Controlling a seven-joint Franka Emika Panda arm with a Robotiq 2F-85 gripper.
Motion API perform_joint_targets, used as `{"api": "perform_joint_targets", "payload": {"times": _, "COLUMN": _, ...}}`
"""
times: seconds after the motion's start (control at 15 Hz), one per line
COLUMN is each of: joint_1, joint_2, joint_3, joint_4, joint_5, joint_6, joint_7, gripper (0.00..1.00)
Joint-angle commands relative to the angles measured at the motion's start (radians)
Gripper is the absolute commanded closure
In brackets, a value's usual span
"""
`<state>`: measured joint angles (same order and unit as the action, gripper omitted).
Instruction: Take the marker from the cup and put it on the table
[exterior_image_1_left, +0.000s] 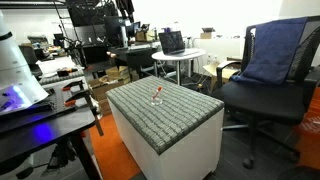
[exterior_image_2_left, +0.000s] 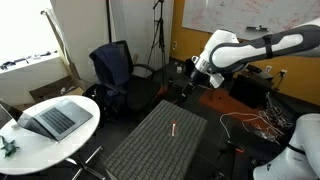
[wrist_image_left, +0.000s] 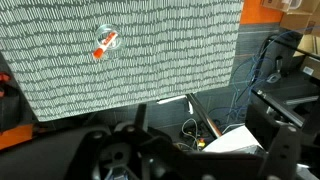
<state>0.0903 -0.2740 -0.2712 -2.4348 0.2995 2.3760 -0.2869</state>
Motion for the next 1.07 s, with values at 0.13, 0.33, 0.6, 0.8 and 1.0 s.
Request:
{"api": "perform_joint_targets", "payload": {"times": 0.13, "joint_1": -0.04, "joint_2": 0.003, "joint_3": 0.038, "joint_4": 0.002, "joint_5": 0.014, "joint_6": -0.005, "joint_7": -0.01, "gripper": 0.0}}
{"api": "perform_joint_targets", "payload": {"times": 0.33, "joint_1": -0.041, "joint_2": 0.005, "joint_3": 0.041, "joint_4": 0.001, "joint_5": 0.009, "joint_6": 0.0, "joint_7": -0.006, "gripper": 0.0}}
{"api": "perform_joint_targets", "payload": {"times": 0.6, "joint_1": -0.052, "joint_2": 0.019, "joint_3": 0.07, "joint_4": -0.002, "joint_5": 0.009, "joint_6": 0.05, "joint_7": 0.01, "gripper": 0.0}}
{"api": "perform_joint_targets", "payload": {"times": 0.8, "joint_1": -0.056, "joint_2": 0.044, "joint_3": 0.093, "joint_4": -0.009, "joint_5": 0.013, "joint_6": 0.153, "joint_7": 0.026, "gripper": 0.0}}
{"api": "perform_joint_targets", "payload": {"times": 1.0, "joint_1": -0.053, "joint_2": 0.092, "joint_3": 0.114, "joint_4": -0.016, "joint_5": 0.024, "joint_6": 0.308, "joint_7": 0.071, "gripper": 0.0}}
